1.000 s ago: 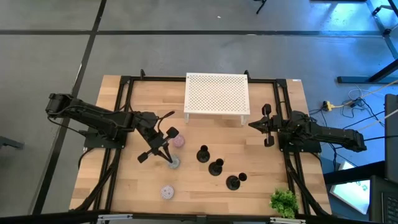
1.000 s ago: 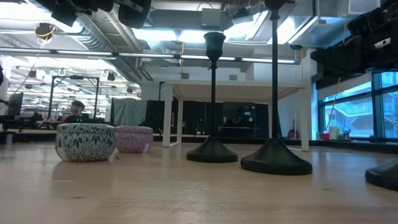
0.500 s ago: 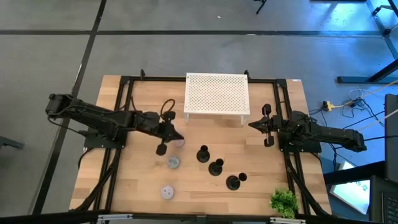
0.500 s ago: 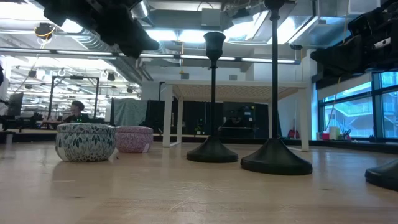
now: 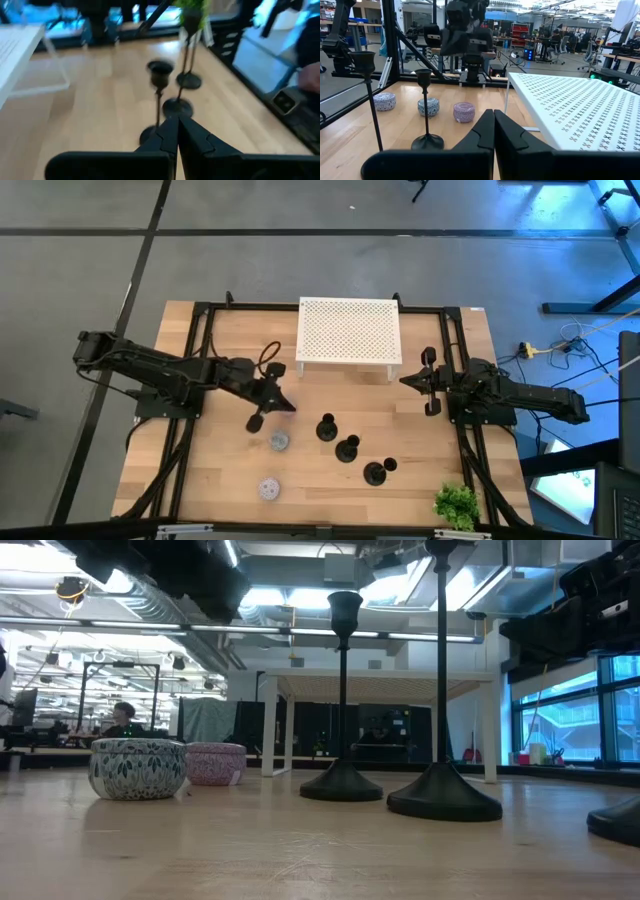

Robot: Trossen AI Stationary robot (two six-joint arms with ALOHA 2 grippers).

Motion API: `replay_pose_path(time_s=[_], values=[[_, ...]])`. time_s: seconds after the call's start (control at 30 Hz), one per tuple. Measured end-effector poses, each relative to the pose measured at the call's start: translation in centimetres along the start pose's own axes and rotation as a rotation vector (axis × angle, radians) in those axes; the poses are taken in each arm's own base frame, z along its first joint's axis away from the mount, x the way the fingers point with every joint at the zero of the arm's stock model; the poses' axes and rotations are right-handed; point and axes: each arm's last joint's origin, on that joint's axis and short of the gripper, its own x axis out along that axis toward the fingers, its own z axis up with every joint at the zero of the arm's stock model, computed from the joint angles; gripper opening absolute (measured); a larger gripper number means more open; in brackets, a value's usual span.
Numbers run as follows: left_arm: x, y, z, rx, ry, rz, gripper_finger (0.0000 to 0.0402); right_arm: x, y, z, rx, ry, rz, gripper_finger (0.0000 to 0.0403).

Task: Pick & Place candle stick holders
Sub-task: Put the bottom candle holder on the shelf

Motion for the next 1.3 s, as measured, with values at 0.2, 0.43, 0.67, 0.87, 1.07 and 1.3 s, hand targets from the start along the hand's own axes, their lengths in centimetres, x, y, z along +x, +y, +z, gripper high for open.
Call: replay_pose_path(time_s=[0.2,0.43,0.67,0.87,1.07,1.3], values=[[-0.1,-0.6,1.9,0.162,-0.198,-0.083,0.0004,0.0,0.0,0.0,0.000,0.000,0.000,0.0001],[-0.6,-0.7,3.7,0.285,-0.392,-0.068,0.0004,0.0,0.0,0.0,0.000,0.000,0.000,0.0001],[-1.0,-0.4,4.3,0.411,-0.462,-0.016,0.0004,0.0,0.0,0.0,0.000,0.000,0.000,0.0001],[-1.3,0.1,4.7,0.429,-0.513,0.021,0.0004,0.0,0.0,0.0,0.000,0.000,0.000,0.0001],[-1.4,0.5,4.7,0.443,-0.512,0.044,0.0004,0.0,0.0,0.0,0.000,0.000,0.000,0.0001],[-1.4,0.5,4.8,0.442,-0.515,0.044,0.0004,-0.1,0.0,1.1,-0.017,-0.111,-0.006,0.0001]])
